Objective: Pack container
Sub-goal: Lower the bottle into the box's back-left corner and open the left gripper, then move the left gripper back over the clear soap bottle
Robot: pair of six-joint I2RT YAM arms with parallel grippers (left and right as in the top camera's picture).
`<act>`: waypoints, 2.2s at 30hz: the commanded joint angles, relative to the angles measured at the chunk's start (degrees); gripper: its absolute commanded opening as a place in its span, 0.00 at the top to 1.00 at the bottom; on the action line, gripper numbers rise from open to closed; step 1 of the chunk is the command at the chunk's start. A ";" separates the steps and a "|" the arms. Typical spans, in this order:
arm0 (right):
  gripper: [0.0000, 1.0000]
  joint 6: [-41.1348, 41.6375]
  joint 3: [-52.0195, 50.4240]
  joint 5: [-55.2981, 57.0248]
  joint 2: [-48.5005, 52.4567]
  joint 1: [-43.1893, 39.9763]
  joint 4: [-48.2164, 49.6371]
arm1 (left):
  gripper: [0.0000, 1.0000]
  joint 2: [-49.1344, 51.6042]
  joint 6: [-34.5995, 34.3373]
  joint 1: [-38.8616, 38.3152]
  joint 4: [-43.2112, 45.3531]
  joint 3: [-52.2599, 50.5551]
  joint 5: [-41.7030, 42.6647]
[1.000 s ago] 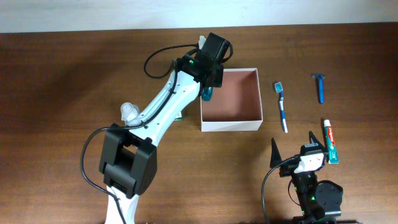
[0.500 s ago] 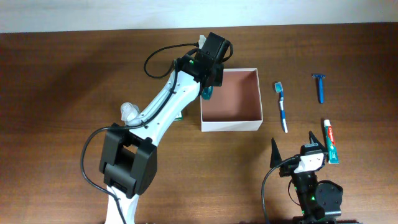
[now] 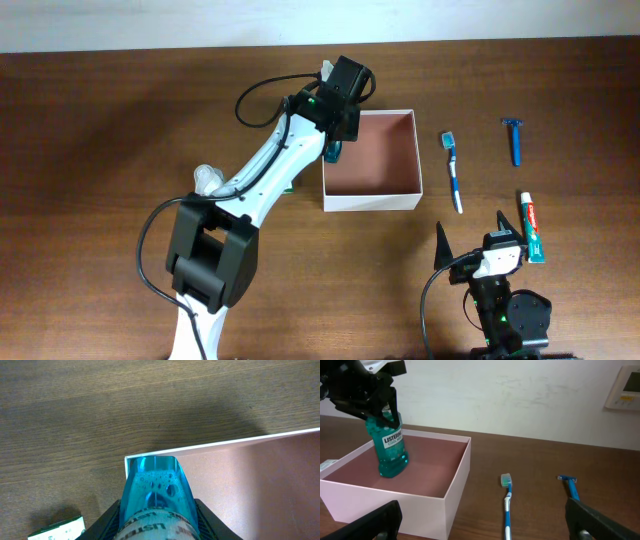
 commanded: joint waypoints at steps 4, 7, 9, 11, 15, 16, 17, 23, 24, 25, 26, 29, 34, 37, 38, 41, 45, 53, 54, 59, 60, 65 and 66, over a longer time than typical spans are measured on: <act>0.02 0.28 -0.26 0.68 -0.44 -0.15 -0.31 | 0.66 -0.15 -0.48 0.59 0.72 0.66 -1.09; 0.02 0.28 -0.26 0.68 -0.42 -0.15 -0.33 | 0.58 -0.15 -0.48 0.85 0.72 0.66 -1.07; 0.02 0.28 -0.26 0.68 -0.42 -0.15 -0.33 | 0.45 -0.15 -0.48 0.85 0.72 0.66 -1.07; 0.02 0.28 -0.26 0.68 -0.42 -0.15 -0.31 | 0.36 -0.15 -0.48 0.83 0.74 0.66 -1.09; 0.02 0.28 -0.26 0.68 -0.42 -0.15 -0.31 | 0.28 -0.15 0.07 0.90 0.74 0.66 -1.11; 0.02 0.28 -0.26 0.68 -0.42 -0.15 -0.33 | 0.27 -0.15 0.68 0.96 0.81 0.66 -1.07; 0.01 0.28 -0.26 0.68 -0.42 -0.15 -0.31 | 0.27 -0.15 0.92 0.96 0.81 0.66 -1.09; 0.02 0.28 -0.26 0.68 -0.42 -0.15 -0.33 | 0.20 -0.17 4.35 0.96 1.18 2.36 -1.09; 0.02 0.28 -0.26 0.68 -0.42 -0.15 -0.33 | 0.20 -0.17 5.33 0.96 1.14 3.10 -1.09; 0.02 0.28 -0.26 0.68 -0.42 -0.15 -0.31 | 0.19 -0.17 6.16 0.96 1.09 4.00 -1.09; 0.02 0.28 -0.26 0.68 -0.42 -0.15 -0.31 | 0.18 -0.26 6.99 0.96 0.90 5.03 -1.09; 0.02 0.28 -0.26 0.68 -0.42 -0.15 -0.33 | 0.18 -0.33 8.31 0.96 -0.59 8.31 -1.11; 0.02 0.28 -0.26 0.68 -0.42 -0.15 -0.33 | 0.17 -0.55 8.83 0.96 -5.75 15.76 -1.07; 0.02 0.28 -0.26 0.68 -0.42 -0.15 -0.31 | 0.05 -0.94 8.81 0.96 -9.20 19.82 -1.07; 0.02 0.28 -0.26 0.68 -0.42 -0.15 -0.33 | 0.01 -1.18 8.81 0.96 -10.64 21.16 -1.07; 0.02 0.28 -0.26 0.68 -0.42 -0.15 -0.31 | 0.01 -2.16 8.83 1.33 -14.62 24.59 -1.09; 0.02 0.28 -0.26 0.68 -0.42 -0.15 -0.33 | 0.01 -4.63 8.81 2.34 -19.78 27.32 -1.11; 0.02 0.28 -0.26 0.68 -0.42 -0.15 -0.33 | 0.01 -10.71 8.72 6.29 -32.06 27.52 -6.43; 0.01 0.28 -0.26 0.68 -0.42 -0.15 -0.33 | 0.01 -11.28 8.57 7.13 -34.29 27.52 -6.47; 0.02 0.28 -0.26 0.68 -0.44 -0.15 -0.31 | 0.01 -11.96 7.41 10.69 -44.06 27.52 -6.43; 0.02 0.28 -0.26 0.68 -0.42 -0.15 -0.31 | 0.01 -11.96 6.99 11.26 -45.86 27.41 -6.43; 0.02 0.28 -0.26 0.68 -0.42 -0.15 -0.33 | 0.01 -11.96 5.55 13.86 -52.94 27.34 -6.38; 0.02 0.28 -0.26 0.68 -0.42 -0.15 -0.31 | 0.01 -11.96 5.64 14.27 -52.92 27.10 -6.10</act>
